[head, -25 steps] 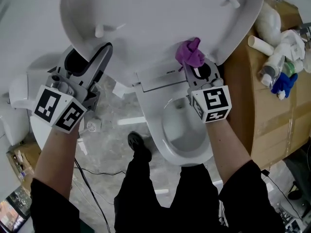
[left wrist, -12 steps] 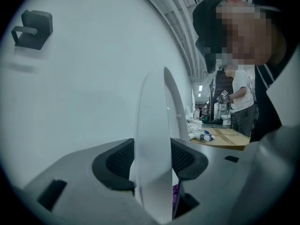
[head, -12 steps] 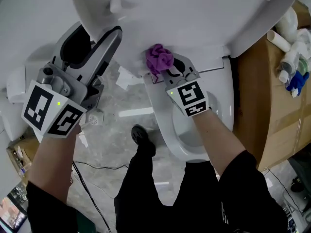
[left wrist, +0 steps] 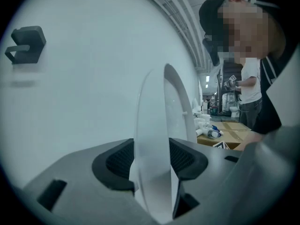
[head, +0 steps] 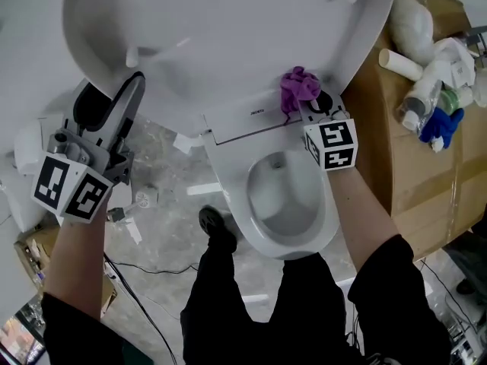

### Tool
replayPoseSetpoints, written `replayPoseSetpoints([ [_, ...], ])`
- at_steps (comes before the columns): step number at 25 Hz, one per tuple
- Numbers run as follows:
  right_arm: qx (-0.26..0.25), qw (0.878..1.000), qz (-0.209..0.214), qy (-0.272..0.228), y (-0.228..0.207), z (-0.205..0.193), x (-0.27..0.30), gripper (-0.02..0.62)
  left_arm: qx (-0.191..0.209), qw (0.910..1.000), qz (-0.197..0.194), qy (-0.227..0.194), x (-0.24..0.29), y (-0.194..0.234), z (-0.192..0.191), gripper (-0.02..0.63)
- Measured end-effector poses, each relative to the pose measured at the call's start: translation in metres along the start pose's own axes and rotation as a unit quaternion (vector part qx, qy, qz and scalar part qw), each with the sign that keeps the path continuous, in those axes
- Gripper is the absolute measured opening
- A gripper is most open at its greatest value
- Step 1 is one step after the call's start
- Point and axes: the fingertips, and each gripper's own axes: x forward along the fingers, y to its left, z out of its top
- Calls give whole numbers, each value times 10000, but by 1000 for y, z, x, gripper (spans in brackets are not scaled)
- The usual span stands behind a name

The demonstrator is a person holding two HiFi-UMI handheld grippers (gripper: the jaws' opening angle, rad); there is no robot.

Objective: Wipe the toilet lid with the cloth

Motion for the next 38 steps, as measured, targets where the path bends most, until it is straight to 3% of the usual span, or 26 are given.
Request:
replayPoseSetpoints([
  [6, 396, 9975, -444, 384, -27, -8, -15, 66, 216, 9996, -92, 125, 3, -2, 11, 229],
  [13, 362, 9991, 195, 47, 38, 45, -67, 66, 217, 9992, -320, 137, 5, -4, 6, 229],
  [20, 661, 9934, 895, -269, 129, 132, -148, 66, 357, 9942, -868, 526, -10, -27, 0, 229],
  [24, 571, 9910, 1163, -338, 178, 174, -204, 66, 576, 9886, -1095, 858, -27, -50, -7, 229],
  [28, 384, 9886, 1428, -293, 215, 208, -265, 66, 491, 9829, -1406, 1080, -44, -80, -13, 229],
  [38, 114, 9872, 1538, -405, 253, 258, -362, 66, 614, 9592, -2236, 1620, -106, -164, -47, 285],
])
